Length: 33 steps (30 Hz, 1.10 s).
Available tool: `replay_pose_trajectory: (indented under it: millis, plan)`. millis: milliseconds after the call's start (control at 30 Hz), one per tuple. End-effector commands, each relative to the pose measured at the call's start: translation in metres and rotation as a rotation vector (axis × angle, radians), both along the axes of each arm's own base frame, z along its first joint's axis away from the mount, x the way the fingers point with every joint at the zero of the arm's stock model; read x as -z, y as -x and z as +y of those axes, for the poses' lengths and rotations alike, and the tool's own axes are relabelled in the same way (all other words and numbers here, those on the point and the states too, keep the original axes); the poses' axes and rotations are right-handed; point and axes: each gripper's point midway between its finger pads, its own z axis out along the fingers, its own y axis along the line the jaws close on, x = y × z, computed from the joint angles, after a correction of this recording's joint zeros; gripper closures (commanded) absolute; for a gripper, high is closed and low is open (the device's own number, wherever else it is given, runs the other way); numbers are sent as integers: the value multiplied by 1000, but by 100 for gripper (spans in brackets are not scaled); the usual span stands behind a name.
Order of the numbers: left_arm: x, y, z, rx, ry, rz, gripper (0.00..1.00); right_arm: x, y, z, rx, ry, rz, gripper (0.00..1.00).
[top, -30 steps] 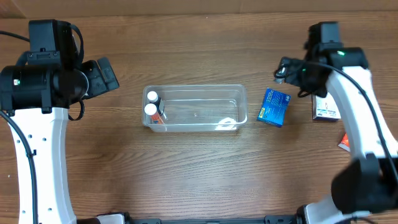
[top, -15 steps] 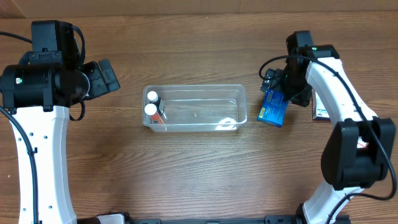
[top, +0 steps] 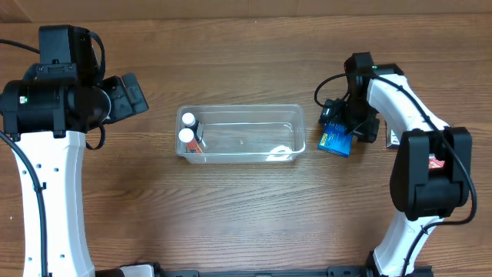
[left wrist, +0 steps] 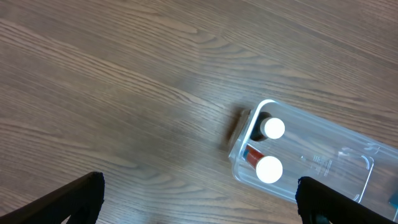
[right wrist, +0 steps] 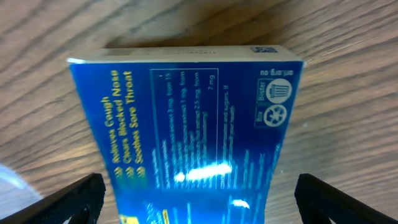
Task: Pack container
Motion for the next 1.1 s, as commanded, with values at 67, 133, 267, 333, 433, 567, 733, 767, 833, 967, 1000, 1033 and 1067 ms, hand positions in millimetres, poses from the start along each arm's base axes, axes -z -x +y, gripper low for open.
replay_pose_trajectory:
  millis: [67, 133, 267, 333, 433, 567, 733, 767, 833, 967, 1000, 1033, 1067]
  plan:
    - [6, 0, -2, -12, 20, 20, 0, 7, -1, 1, 0, 7, 5, 0]
    - [6, 0, -2, -12, 20, 22, 0, 10, -1, 1, 0, 7, 10, 0]
    - [7, 1, -2, -12, 20, 23, 0, 17, 1, 1, 0, 8, 28, 0]
    - [7, 1, -2, -12, 20, 23, 0, 19, 1, 1, 0, 9, 33, 0]
    - [7, 1, -2, -12, 20, 23, 0, 19, 0, 1, -1, 8, 26, 0]
    - [7, 2, -2, -12, 19, 27, 0, 19, -1, 1, -1, 8, 23, 0]
    - [7, 2, -2, -12, 19, 27, 0, 19, -1, 1, -4, 8, 24, 0]
    - [7, 2, -2, -12, 19, 27, 0, 19, -1, 1, -4, 8, 24, 0]
    - [7, 2, -2, -12, 20, 27, 0, 19, 0, 1, -4, 9, 27, 4]
    - [7, 2, -2, -12, 19, 27, 0, 19, 0, 1, -4, 8, 27, 15]
    - [7, 2, -2, -12, 20, 27, 0, 19, 0, 1, -4, 9, 27, 16]
    - [7, 2, -2, -12, 20, 27, 0, 19, 0, 1, -4, 9, 27, 17]
    - [7, 2, -2, -12, 19, 27, 0, 19, 0, 1, -4, 9, 27, 18]
